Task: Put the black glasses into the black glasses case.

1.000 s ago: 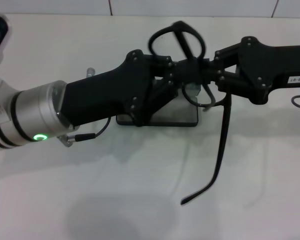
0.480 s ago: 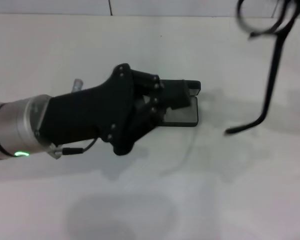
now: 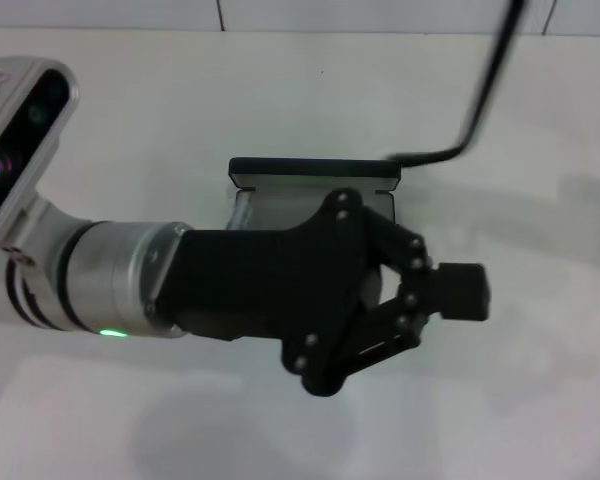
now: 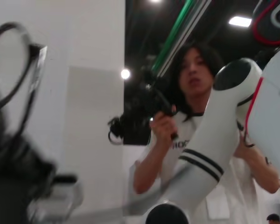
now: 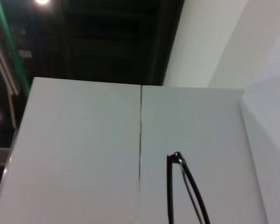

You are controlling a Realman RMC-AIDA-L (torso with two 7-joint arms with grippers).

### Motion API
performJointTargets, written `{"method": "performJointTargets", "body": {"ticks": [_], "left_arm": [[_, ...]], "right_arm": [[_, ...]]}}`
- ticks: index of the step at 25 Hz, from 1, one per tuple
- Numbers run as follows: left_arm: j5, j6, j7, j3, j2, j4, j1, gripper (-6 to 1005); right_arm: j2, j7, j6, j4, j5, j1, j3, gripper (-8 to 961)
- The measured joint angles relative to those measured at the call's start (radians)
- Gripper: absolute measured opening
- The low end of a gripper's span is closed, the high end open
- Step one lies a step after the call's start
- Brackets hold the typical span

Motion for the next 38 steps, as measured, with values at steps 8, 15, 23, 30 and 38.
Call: {"method": "performJointTargets", "body": {"ticks": [8, 15, 23, 30, 38], "left_arm": [[-0.161, -0.032, 0.044, 0.097, -0.001, 0.010, 0.000, 32], [-0.273, -0.053, 0.042, 0.099, -0.002, -0.002, 0.040, 32], [-0.295, -0.101, 0.012, 0.095, -0.002, -0.004, 0.053, 32], [-0.351, -0.126, 0.009, 0.099, -0.002, -0.059, 0.055, 32], [-0.388, -0.183, 0.009, 0.099, 0.000, -0.073, 0.068, 32]], "right_arm": [[0.006, -0.181, 0.130, 0.121, 0.001, 0.045, -0.202, 106], [0.006, -0.185, 0.184, 0.122, -0.005, 0.029, -0.248, 106], [0.006, -0.187, 0.235, 0.115, -0.007, 0.020, -0.327, 106], [0.006, -0.188, 0.279, 0.113, -0.007, 0.023, -0.372, 107], [0.006, -0.189, 0.308, 0.110, -0.007, 0.022, -0.393, 107]]}}
